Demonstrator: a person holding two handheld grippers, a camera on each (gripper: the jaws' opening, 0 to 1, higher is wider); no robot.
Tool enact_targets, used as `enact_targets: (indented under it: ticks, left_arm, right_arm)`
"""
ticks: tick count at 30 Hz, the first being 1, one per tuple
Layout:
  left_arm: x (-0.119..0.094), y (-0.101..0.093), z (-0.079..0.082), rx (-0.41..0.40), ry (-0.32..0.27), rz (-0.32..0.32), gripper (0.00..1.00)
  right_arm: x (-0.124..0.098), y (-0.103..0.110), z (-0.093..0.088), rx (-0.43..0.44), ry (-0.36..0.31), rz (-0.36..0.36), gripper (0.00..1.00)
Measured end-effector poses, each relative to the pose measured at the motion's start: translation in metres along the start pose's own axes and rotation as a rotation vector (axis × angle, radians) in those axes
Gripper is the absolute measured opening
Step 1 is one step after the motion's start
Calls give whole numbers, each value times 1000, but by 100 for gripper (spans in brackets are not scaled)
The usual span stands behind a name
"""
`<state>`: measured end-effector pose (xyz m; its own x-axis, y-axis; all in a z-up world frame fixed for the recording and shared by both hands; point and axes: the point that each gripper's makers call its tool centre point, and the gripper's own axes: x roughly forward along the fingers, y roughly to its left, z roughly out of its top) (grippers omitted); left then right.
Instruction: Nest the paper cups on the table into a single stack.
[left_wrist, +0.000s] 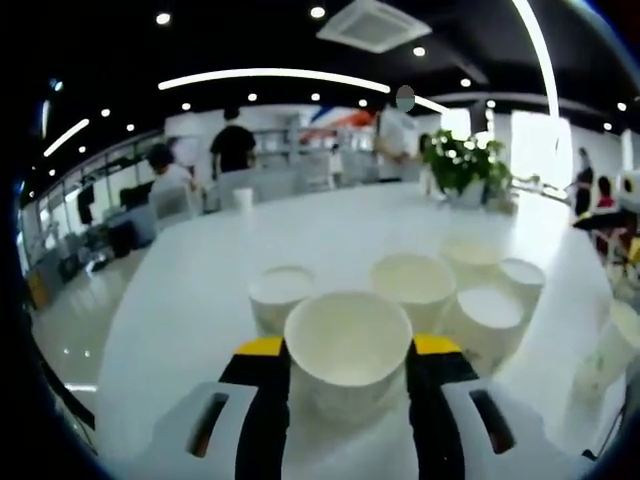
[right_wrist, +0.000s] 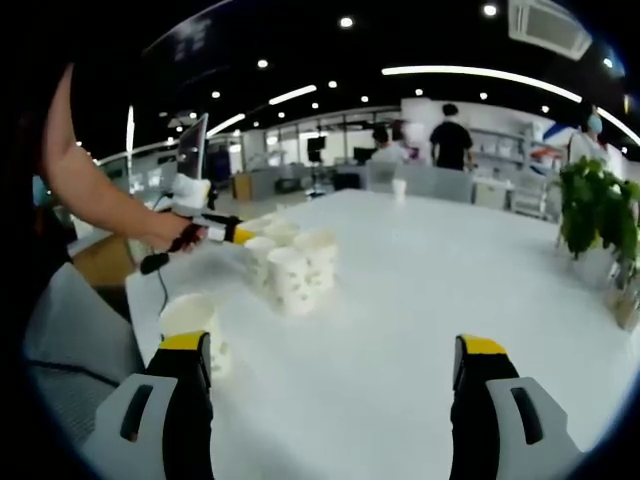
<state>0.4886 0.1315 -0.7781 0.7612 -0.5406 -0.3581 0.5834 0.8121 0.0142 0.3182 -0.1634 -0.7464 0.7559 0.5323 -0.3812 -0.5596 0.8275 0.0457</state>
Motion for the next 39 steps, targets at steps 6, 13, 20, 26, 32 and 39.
enact_targets:
  ticks: [6,13,20,26,32,39]
  left_arm:
    - [-5,1,1,-5,-10,3,43]
    - [-16,0,9,5,-31,-1,42]
    - [-23,1,29,-5,-61,-6,42]
    - [-26,-3,42,0,-70,-23,42]
    - [-28,-3,55,2,-86,-32,42]
    - [-32,3,75,13,-99,-39,42]
  right_arm:
    - [0,2,0,0,-1,1,100]
    - [0,6,0,-6,-3,9,100]
    - [2,7,2,-12,-6,13,100]
    - [2,9,5,-14,-11,16,100]
    - [2,8,7,-18,-15,16,100]
    - [2,7,11,-20,-21,16,100]
